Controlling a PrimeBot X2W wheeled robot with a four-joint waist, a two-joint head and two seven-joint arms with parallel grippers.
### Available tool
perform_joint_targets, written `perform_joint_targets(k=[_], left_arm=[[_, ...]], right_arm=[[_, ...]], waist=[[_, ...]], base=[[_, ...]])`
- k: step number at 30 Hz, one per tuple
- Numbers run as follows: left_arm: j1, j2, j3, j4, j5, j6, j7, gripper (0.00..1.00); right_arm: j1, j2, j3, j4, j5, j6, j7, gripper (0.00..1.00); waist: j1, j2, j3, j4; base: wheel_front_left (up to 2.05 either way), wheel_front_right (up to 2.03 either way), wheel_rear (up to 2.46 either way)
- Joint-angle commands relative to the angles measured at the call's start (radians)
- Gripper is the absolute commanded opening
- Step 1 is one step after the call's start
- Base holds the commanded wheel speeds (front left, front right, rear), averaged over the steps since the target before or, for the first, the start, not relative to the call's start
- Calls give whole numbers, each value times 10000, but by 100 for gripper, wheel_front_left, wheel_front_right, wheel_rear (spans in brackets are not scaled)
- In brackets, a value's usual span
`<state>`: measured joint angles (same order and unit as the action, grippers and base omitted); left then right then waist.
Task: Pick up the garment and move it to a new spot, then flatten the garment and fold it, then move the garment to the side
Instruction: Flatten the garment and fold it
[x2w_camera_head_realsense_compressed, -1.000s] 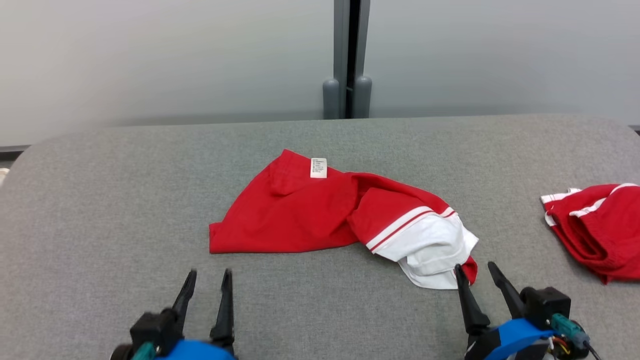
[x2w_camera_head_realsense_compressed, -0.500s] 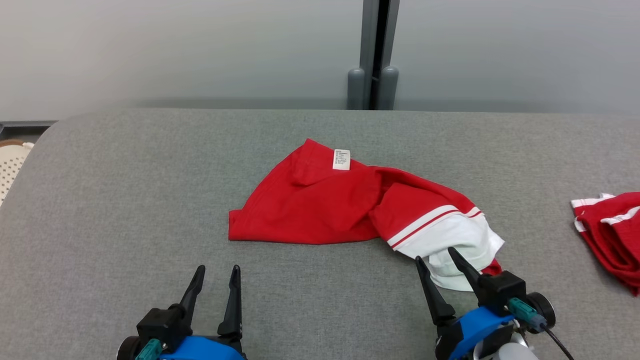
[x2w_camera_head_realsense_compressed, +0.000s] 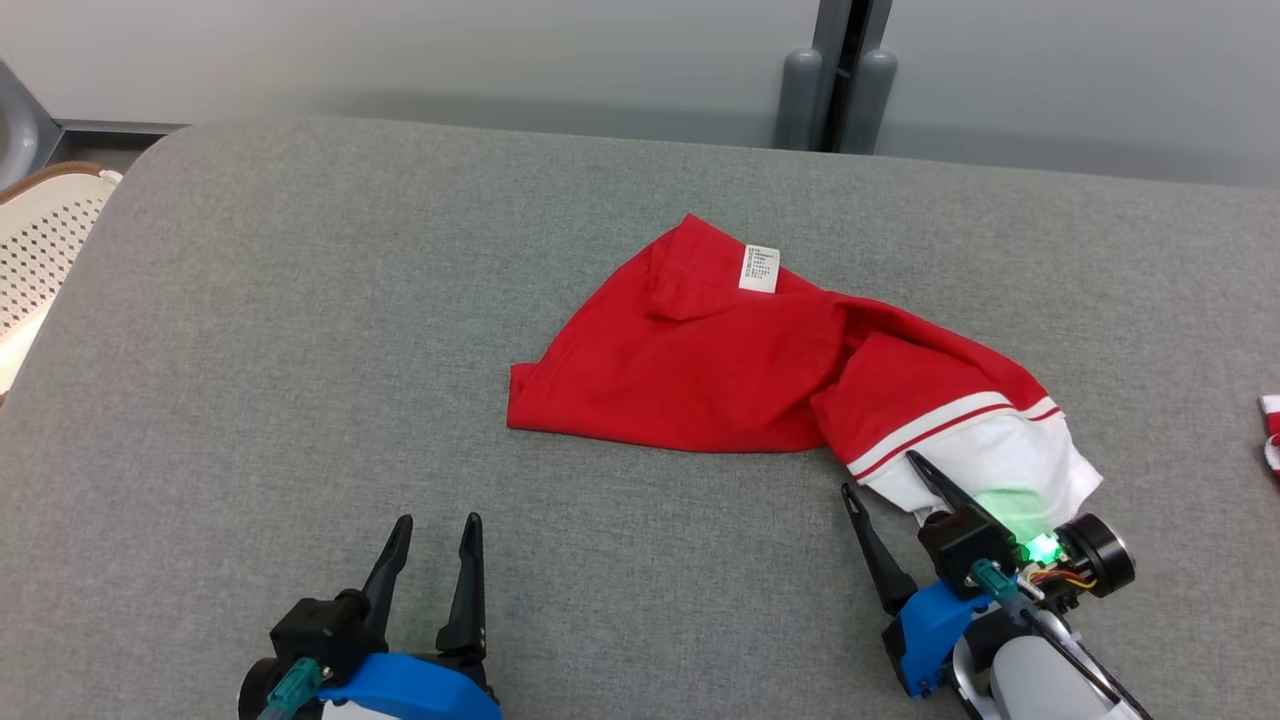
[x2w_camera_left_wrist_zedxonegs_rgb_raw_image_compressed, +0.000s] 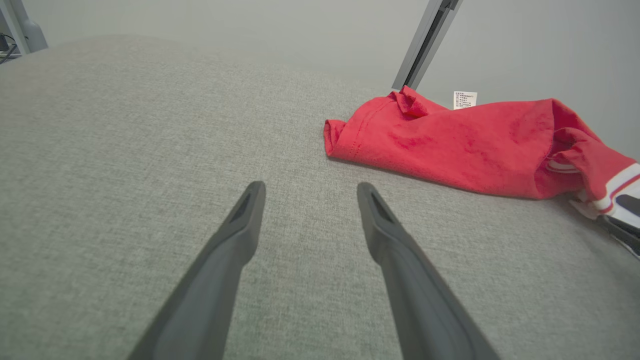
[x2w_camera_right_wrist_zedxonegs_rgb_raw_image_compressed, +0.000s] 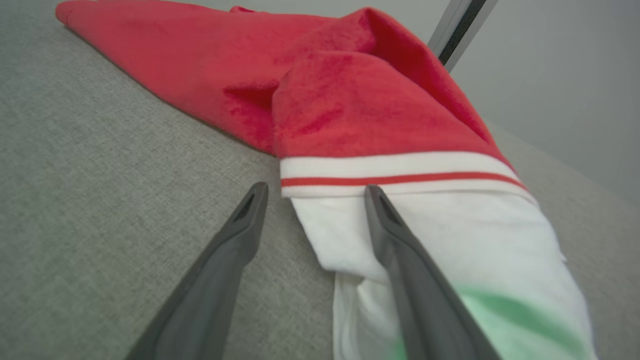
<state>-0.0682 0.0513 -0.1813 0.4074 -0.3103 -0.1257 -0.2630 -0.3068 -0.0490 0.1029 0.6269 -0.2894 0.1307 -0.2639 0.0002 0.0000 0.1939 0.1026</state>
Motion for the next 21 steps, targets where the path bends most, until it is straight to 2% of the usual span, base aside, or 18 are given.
perform_joint_targets(k=[1, 12, 13, 14, 15, 16, 21], left_arm=[[-195, -11, -85, 13, -78, -77, -25, 100], [-536, -2, -558, -107, -395, -73, -25, 100], [-557, -7, -585, -103, -399, -52, -25, 100], [-559, -7, -597, -97, -404, -50, -25, 100], [-541, -6, -586, -81, -413, -50, -25, 100], [-511, -6, -570, -66, -418, -51, -25, 100], [-397, -6, -574, -64, -365, -51, -25, 100]], right_arm=[[-158, -37, -28, -18, -143, -1, -3, 100], [-635, -34, 17, 25, -191, -2, -3, 100], [-648, -37, -12, 43, -196, -1, -3, 91], [-650, -36, -35, 55, -183, -1, -3, 51], [-645, -37, -62, 84, -126, -1, -3, 34], [-609, -37, -73, 211, -14, -2, -3, 0], [-640, -39, -255, 160, 140, -2, -5, 0]], waist=[[-2, 0, 41, 20], [-2, 0, 232, 47], [-2, 0, 237, 67], [-2, 0, 236, 84], [-2, 0, 235, 99], [-2, 0, 226, 112], [-2, 0, 197, 145]], base=[[0, 0, 0], [0, 0, 0], [0, 0, 0], [0, 0, 0], [0, 0, 0], [0, 0, 0], [0, 0, 0]])
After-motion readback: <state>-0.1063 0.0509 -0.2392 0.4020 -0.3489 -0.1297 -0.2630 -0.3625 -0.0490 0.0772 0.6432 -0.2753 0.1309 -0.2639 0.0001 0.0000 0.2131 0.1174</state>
